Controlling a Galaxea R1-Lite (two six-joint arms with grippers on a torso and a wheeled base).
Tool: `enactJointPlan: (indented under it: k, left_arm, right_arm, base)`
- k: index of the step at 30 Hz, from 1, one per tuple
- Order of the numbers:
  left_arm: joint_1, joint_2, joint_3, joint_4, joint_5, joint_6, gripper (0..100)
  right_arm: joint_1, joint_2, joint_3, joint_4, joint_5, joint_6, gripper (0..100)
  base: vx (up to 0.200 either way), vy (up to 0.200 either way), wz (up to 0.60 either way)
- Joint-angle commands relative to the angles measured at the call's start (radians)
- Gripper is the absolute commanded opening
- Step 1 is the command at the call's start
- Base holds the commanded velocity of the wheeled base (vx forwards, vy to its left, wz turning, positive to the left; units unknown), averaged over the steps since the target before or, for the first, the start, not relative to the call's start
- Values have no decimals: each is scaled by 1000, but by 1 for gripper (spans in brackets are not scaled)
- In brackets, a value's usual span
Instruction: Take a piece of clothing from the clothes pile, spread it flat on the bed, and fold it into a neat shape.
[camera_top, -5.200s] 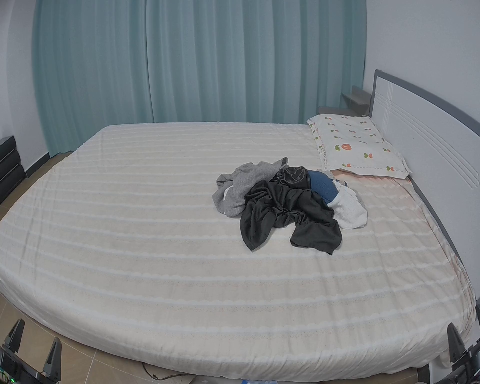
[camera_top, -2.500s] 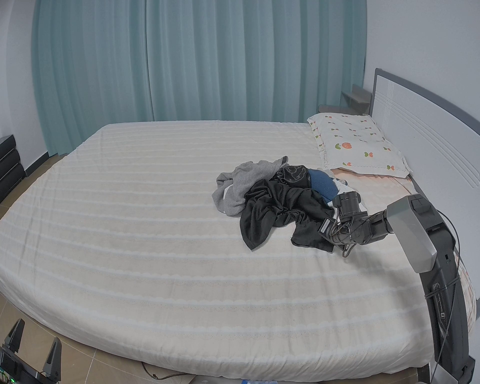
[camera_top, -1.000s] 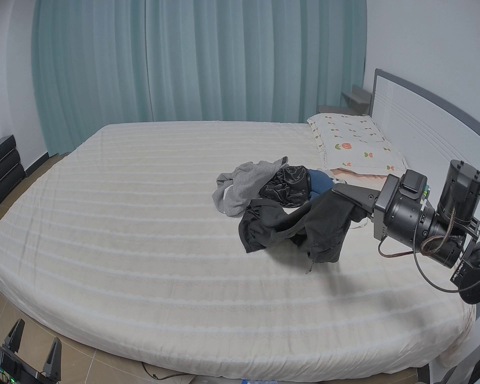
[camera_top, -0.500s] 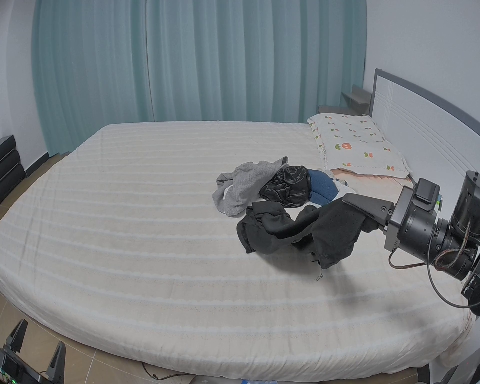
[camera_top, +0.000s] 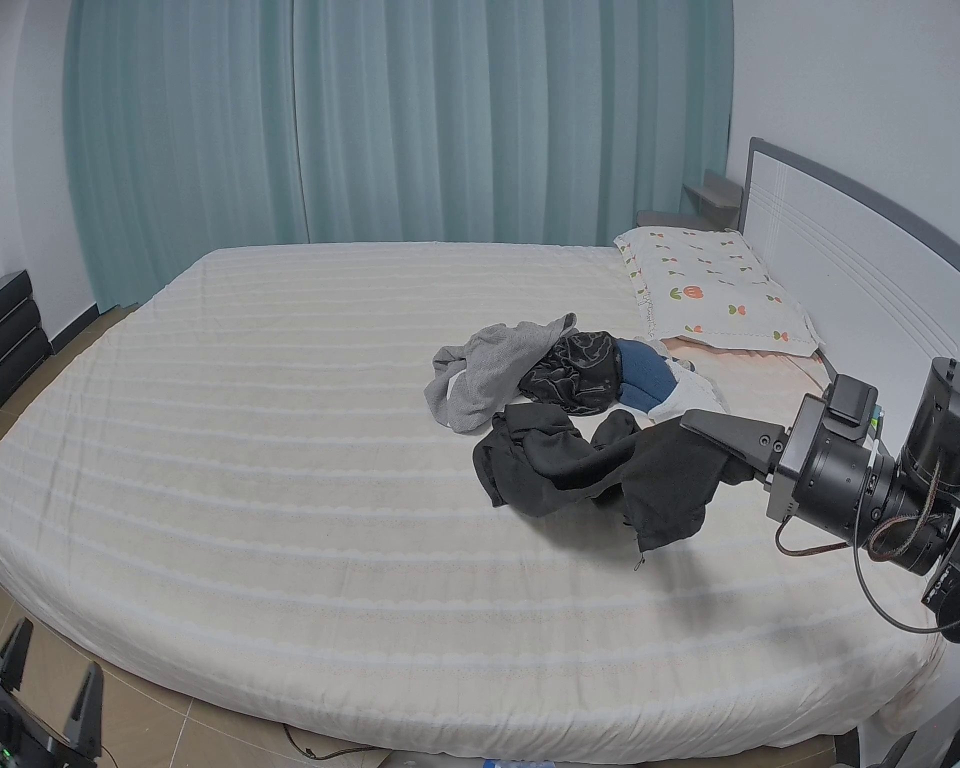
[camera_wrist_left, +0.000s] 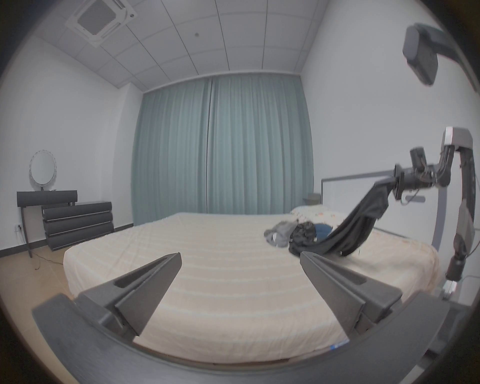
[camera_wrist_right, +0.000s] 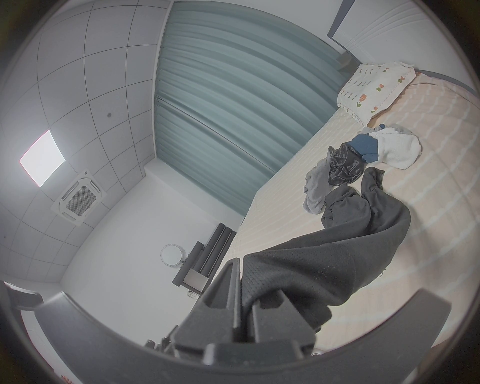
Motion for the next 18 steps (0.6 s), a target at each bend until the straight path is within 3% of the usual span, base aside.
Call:
enactJointPlan:
  k: [1,3,4,14,18]
  left_arm:
    - [-8,310,-251,-47,-82,-13,100]
    - [-8,320,-249,-47,-91,-8,100]
    - [-6,449,-242,-39,-151,6,100]
    - [-24,793,-245,-93,-148,85,100]
    - [-159,986,-243,-202,-146,64,100]
  right_arm:
    - [8,7,-10,-2,2,-5,0]
    - [7,5,-12,-2,2,-6,0]
    - [3,-12,-12,-3,2,-6,0]
    - [-9,-22,-16,-6,0,-6,0]
    - [0,-18,-12,-6,3,-6,0]
  base:
    - [0,0,0]
    - [0,0,0]
    - [0,0,0]
    - [0,0,0]
    - [0,0,0]
